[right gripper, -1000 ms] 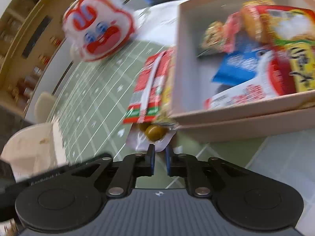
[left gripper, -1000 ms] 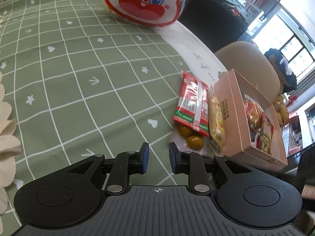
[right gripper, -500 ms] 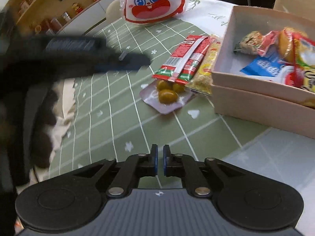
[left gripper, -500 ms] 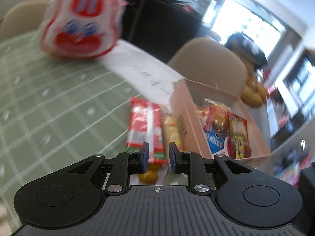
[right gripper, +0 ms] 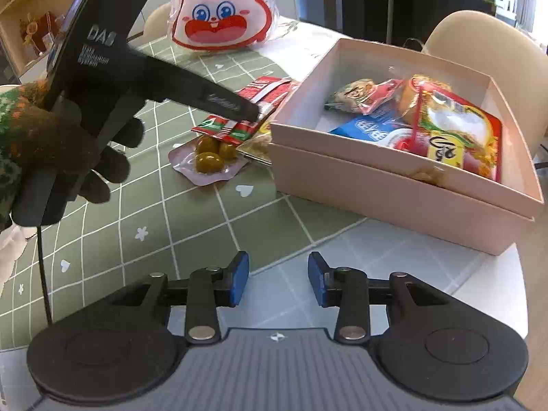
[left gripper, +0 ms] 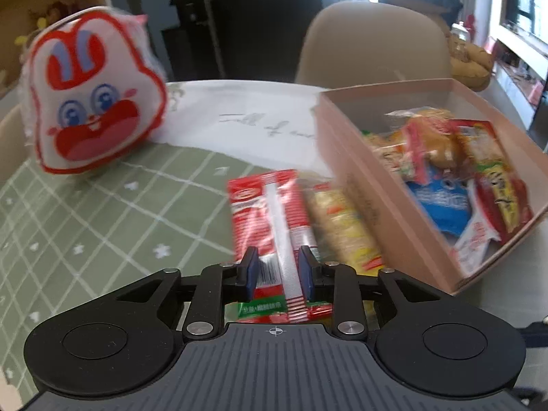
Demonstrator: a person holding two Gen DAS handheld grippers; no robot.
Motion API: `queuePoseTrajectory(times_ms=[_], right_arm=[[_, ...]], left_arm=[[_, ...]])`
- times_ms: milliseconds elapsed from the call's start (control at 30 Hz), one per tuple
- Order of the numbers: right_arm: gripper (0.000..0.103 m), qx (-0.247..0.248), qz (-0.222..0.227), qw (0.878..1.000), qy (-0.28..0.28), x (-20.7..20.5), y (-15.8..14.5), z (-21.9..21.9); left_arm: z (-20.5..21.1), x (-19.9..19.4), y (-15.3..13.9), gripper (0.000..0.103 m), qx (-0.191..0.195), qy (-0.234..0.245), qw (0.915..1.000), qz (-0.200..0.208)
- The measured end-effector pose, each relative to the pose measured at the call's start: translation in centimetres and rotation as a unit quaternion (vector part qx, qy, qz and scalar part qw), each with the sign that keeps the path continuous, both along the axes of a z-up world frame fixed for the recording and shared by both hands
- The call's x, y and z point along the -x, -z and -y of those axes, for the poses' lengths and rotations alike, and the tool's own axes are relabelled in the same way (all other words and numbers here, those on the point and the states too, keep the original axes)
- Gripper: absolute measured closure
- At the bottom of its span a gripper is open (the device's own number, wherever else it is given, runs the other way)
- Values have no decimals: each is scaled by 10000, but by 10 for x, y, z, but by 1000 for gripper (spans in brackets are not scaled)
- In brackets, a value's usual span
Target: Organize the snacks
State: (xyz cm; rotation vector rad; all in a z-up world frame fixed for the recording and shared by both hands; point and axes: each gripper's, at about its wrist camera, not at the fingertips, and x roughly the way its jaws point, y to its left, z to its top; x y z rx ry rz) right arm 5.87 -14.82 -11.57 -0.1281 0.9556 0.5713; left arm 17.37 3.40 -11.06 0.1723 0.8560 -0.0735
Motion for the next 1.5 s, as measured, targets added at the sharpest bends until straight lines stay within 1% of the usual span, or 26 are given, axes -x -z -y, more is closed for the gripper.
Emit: queuePoseTrajectory(times_ms=[67, 167, 200, 233, 300, 367, 433, 500, 533, 600, 633, 700, 733, 867, 900, 967, 1000, 1033, 1067, 1100, 1133, 1167, 1300, 1400, 1467, 1500], right_arm=[[61, -16, 7, 10000, -4, 0, 1, 1], [47, -38, 26, 9999, -122, 1, 2, -3], [39, -38, 26, 9999, -122, 1, 2, -3], [34, -32, 35, 9998, -189, 2, 3, -6], [27, 37, 100, 9994, -316, 5, 6, -14], [22, 60, 131, 9992, -380, 5, 7, -18], [19, 52, 147, 9991, -392, 6, 8, -18], [18, -62, 159, 9993, -345, 7, 9, -16], [17, -118, 142, 9993, -329, 7, 9, -15], [15, -167, 100, 9992, -335, 5, 9, -14], [15, -142, 101, 9992, -364, 6, 9, -14], [15, -53, 149, 9989, -438, 7, 10, -16], [15, -8, 182, 9988, -464, 9, 10, -16], [15, 92, 302, 9982, -507, 14, 12, -17], [14, 90, 327, 9981, -518, 15, 13, -17], [11, 112, 368, 9977, -557, 17, 14, -19], [9, 153, 393, 9974, -586, 18, 15, -20], [7, 197, 415, 9970, -615, 19, 15, -22], [7, 255, 446, 9966, -643, 20, 16, -23], [5, 315, 474, 9962, -658, 22, 17, -25], [3, 339, 476, 9961, -657, 23, 18, -26], [2, 331, 470, 9963, -640, 24, 18, -26], [0, 334, 458, 9960, -695, 25, 19, -25], [0, 309, 419, 9956, -780, 21, 18, -24], [8, 320, 417, 9955, -783, 20, 15, -24], [16, 278, 380, 9952, -853, 19, 13, -24]], left_arm=[[-10, 1, 0, 69, 8, -185, 9998, -34], [-27, 6, 4, 69, 189, -396, 9990, -109], [-32, 8, 5, 69, 223, -441, 9987, -130], [-35, 11, 7, 69, 246, -480, 9984, -161], [-43, 15, 9, 69, 279, -618, 9974, -241], [-55, 28, 5, 74, 489, -871, 9948, -195], [-58, 44, -8, 74, 756, -948, 9926, -86], [-50, 62, -18, 74, 1113, -646, 9917, 3], [-42, 67, -21, 73, 1153, -441, 9924, -1], [-23, 71, -20, 73, 991, -103, 9950, 19], [-16, 71, -18, 70, 850, -9, 9964, 63], [-8, 64, -9, 73, 609, -23, 9981, 48], [-6, 60, -3, 73, 564, -20, 9984, -27], [-2, 55, 3, 57, 503, 179, 9985, -109], [-1, 54, 3, 48, 491, 282, 9982, -182], [-1, 53, 7, 42, 426, 428, 9979, -213], [-1, 53, 8, 37, 459, 464, 9976, -214], [-3, 52, 10, 31, 549, 453, 9972, -225], [-5, 50, 13, 32, 640, 373, 9968, -294], [-8, 47, 18, 32, 747, 264, 9957, -471], [-10, 47, 19, 32, 805, 231, 9959, -337], [-11, 49, 19, 32, 842, 166, 9958, -314], [-16, 49, 18, 35, 1024, 97, 9943, -266], [-25, 51, 17, 36, 1288, 9, 9913, -284], [-31, 59, 14, 36, 1472, -144, 9886, -279], [-36, 66, 13, 36, 1567, -262, 9869, -268]])
